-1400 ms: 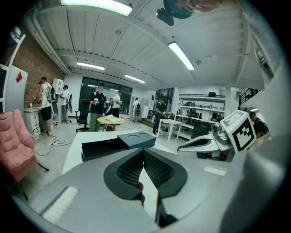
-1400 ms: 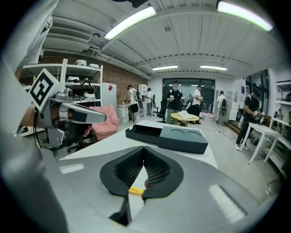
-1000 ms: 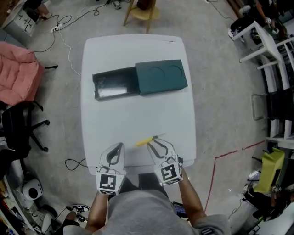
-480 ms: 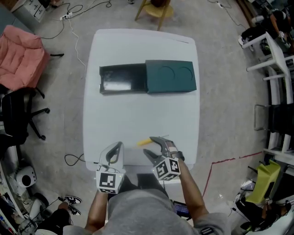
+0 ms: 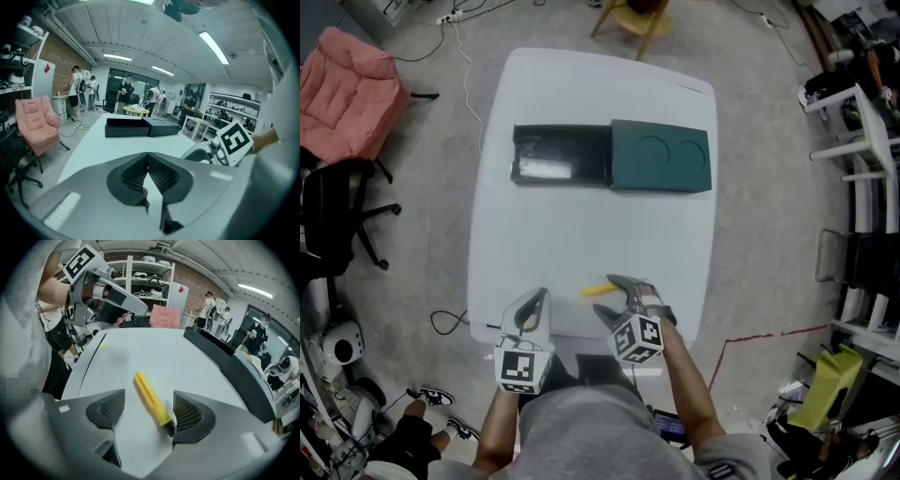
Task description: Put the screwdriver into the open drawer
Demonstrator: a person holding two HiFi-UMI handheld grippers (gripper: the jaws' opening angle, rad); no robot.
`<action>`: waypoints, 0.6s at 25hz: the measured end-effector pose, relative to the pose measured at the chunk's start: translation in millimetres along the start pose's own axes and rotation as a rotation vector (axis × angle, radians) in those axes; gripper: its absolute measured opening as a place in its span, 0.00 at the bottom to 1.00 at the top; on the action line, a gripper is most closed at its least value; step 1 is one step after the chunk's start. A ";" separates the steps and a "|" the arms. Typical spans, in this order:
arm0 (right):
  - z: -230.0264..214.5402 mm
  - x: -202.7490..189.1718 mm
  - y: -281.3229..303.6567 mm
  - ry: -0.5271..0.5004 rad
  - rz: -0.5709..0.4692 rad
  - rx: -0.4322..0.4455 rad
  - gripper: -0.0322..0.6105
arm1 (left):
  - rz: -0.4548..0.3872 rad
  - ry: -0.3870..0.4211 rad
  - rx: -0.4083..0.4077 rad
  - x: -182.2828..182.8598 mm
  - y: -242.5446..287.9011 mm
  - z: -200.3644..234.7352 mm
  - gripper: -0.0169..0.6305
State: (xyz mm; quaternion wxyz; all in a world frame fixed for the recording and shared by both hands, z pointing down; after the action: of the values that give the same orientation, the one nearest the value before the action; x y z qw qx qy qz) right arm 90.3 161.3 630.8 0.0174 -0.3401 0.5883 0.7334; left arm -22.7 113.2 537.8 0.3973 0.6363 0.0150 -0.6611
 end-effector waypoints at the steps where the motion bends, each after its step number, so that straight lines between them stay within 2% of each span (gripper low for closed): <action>1: 0.5 -0.7 0.7 0.005 0.005 0.009 0.56 | 0.000 -0.001 0.003 -0.8 -0.3 0.2 0.05; 7: 3.0 -1.9 3.6 0.054 0.016 0.059 0.50 | 0.000 -0.012 0.022 -2.8 -1.1 6.3 0.05; 11: 4.2 -2.1 3.2 0.057 0.026 0.065 0.48 | 0.000 -0.014 0.032 -3.4 -3.1 7.5 0.05; 15: 9.5 -1.5 3.2 0.058 0.051 0.075 0.41 | -0.001 -0.014 0.038 -4.1 -4.8 8.2 0.05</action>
State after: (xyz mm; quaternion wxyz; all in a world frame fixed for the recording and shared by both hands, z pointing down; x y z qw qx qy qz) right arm 85.5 169.1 635.0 -0.0056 -0.3450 0.6243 0.7009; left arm -32.7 114.2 540.6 0.3850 0.6392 0.0001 -0.6658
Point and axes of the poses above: the fingertips, and each gripper's own axes: y forward along the fingers, z to its left, x out of its top, the point moved 1 cm from there along -y, backward along the fingers, and after that the axes turned 1 degree about y, right-handed, at the moved point
